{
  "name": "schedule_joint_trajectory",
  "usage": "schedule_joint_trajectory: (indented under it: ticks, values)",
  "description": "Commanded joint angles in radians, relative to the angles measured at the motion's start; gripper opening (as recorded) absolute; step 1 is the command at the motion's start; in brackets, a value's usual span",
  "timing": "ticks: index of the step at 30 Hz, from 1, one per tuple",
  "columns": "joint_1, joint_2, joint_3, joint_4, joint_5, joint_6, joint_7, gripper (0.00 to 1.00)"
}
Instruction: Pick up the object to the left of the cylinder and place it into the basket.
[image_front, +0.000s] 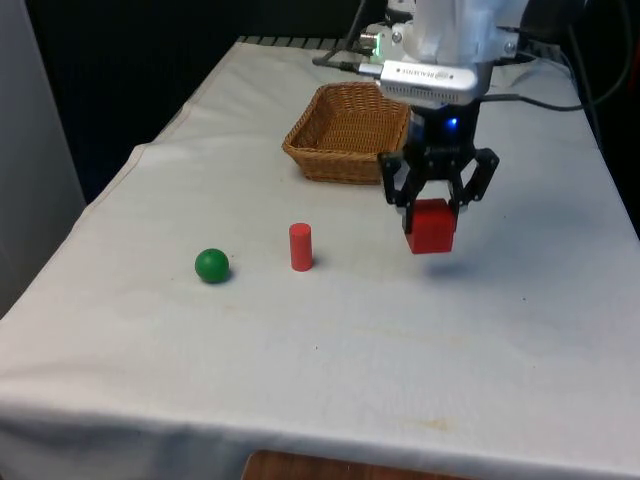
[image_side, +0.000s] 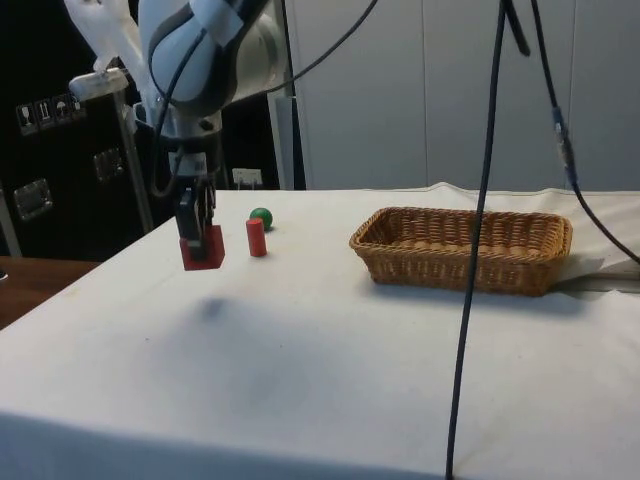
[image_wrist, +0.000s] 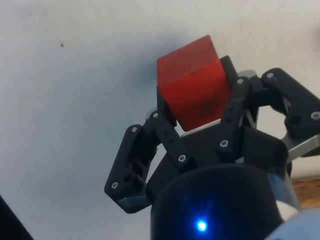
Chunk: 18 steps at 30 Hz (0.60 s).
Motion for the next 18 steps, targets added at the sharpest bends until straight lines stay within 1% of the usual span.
schedule_joint_trajectory:
  ticks: [1, 8, 9, 10, 12, 13, 15, 17, 18]
  values:
    - [0.012, -0.023, -0.011, -0.025, -0.016, 0.008, 0.004, 0.01]
    - [0.014, -0.094, -0.01, -0.091, -0.052, 0.018, 0.0, 0.01]
    - [0.006, -0.084, -0.001, -0.078, -0.043, 0.006, -0.001, 0.01]
    - [0.014, -0.102, -0.01, -0.1, -0.056, 0.019, -0.001, 0.01]
    - [0.014, -0.118, -0.01, -0.115, -0.065, 0.022, -0.002, 0.01]
    - [0.014, -0.134, -0.011, -0.133, -0.073, 0.025, -0.004, 0.01]
    - [0.014, -0.141, -0.011, -0.141, -0.076, 0.027, -0.006, 0.01]
    - [0.016, -0.164, -0.012, -0.166, -0.088, 0.032, -0.009, 0.01]
    - [0.007, -0.157, -0.004, -0.154, -0.078, 0.016, -0.012, 0.01]
